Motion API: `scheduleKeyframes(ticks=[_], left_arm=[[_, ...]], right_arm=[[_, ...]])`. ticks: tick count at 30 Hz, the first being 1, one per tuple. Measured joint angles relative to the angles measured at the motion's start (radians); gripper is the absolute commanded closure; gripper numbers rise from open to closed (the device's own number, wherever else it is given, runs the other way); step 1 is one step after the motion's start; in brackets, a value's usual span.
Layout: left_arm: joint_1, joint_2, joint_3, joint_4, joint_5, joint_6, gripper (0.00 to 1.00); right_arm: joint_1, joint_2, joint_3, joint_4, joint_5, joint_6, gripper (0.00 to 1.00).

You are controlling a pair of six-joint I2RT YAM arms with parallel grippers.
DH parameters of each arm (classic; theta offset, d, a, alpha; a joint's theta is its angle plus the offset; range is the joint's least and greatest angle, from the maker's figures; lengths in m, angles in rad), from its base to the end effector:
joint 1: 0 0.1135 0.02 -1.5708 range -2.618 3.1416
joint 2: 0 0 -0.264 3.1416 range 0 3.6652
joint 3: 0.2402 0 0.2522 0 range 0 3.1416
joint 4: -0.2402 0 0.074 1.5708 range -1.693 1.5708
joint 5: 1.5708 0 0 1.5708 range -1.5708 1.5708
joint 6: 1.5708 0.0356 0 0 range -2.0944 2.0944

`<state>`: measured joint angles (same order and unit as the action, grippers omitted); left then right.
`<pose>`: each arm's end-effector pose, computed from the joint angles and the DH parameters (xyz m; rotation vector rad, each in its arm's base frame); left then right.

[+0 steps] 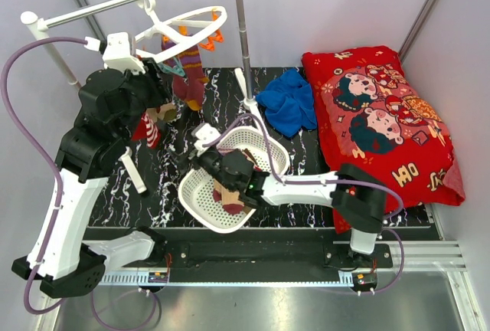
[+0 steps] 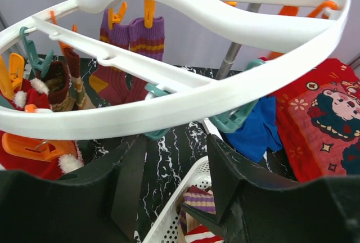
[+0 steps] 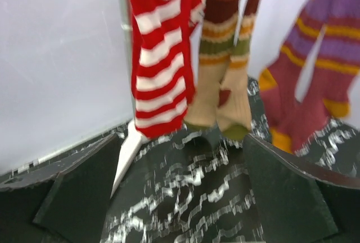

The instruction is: Remove the socks clipped to the hanger

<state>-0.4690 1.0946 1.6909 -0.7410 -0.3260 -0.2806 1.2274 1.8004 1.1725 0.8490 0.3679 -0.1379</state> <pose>0.1609 -0.0687 0.5198 -0.0807 1.7137 -0.2778 0.1529 0.3894 0.2987 -0.6126 1.2547 0.6643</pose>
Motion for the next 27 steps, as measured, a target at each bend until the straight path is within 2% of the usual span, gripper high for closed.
scheduleKeyframes(ticks=[8,14,18,19,24,25,27], left_arm=[[0.0,0.001,-0.016,0.035,0.051,0.013,0.47],[0.0,0.019,-0.016,0.05,0.097,0.023,0.46],[0.0,0.031,-0.016,0.05,0.116,0.023,0.45],[0.0,0.031,-0.016,0.05,0.119,0.024,0.44],[0.0,0.021,-0.016,0.048,0.123,0.022,0.39],[0.0,0.018,-0.016,0.044,0.122,0.021,0.39],[0.0,0.004,-0.016,0.032,0.121,0.017,0.38]], right_arm=[[-0.031,0.224,0.2,0.127,-0.127,-0.069,0.06],[-0.04,0.363,0.275,0.254,-0.184,-0.09,0.13],[-0.051,0.423,0.322,0.279,-0.204,-0.1,0.49],[-0.054,0.435,0.34,0.278,-0.204,-0.109,0.63],[-0.066,0.449,0.371,0.284,-0.194,-0.122,0.87],[-0.068,0.449,0.371,0.284,-0.193,-0.12,1.0],[-0.07,0.448,0.365,0.285,-0.189,-0.124,1.0]])
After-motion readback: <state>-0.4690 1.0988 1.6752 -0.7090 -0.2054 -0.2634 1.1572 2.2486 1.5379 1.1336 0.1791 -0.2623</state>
